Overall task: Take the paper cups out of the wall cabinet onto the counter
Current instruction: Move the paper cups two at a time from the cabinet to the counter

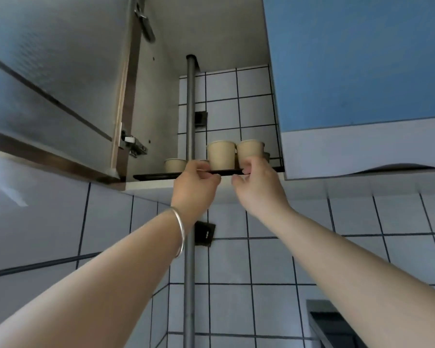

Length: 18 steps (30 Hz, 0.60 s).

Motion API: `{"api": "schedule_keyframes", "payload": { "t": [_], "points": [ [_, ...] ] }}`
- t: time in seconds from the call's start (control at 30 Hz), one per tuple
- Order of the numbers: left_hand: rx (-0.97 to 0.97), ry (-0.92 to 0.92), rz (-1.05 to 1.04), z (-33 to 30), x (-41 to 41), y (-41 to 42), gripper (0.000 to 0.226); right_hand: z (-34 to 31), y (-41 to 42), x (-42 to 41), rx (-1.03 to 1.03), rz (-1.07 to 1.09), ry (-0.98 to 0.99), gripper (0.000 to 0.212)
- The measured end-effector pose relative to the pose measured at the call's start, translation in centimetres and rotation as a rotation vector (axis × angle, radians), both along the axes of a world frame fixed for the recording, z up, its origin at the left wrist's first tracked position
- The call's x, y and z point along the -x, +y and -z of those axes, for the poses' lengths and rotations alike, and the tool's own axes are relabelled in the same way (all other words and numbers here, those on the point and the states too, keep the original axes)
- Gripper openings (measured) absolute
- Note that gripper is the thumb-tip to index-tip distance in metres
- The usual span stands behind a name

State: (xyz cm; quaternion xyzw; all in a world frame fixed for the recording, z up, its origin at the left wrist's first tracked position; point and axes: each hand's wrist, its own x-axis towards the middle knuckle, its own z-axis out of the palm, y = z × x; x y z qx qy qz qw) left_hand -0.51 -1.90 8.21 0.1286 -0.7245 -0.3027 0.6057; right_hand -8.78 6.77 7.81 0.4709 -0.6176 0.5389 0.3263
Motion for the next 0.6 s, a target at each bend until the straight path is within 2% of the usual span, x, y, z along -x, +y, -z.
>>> {"api": "schedule_keyframes", "payload": {
  "t": [0.17, 0.4, 0.6],
  "points": [
    [0.135, 0.006, -0.135, -3.6, 2.4, -2.1, 0.039, -3.3, -1.0, 1.6, 0.053, 0.183, 0.092, 0.044],
    [0.202, -0.101, -0.165, -6.7, 4.7, -4.5, 0.064, -6.1, -2.6, 4.1, -0.118, 0.376, -0.044, 0.057],
    [0.163, -0.231, -0.159, -9.1, 5.9, -6.3, 0.078, -8.6, -3.6, 5.6, -0.212, 0.382, -0.156, 0.076]
  ]
}}
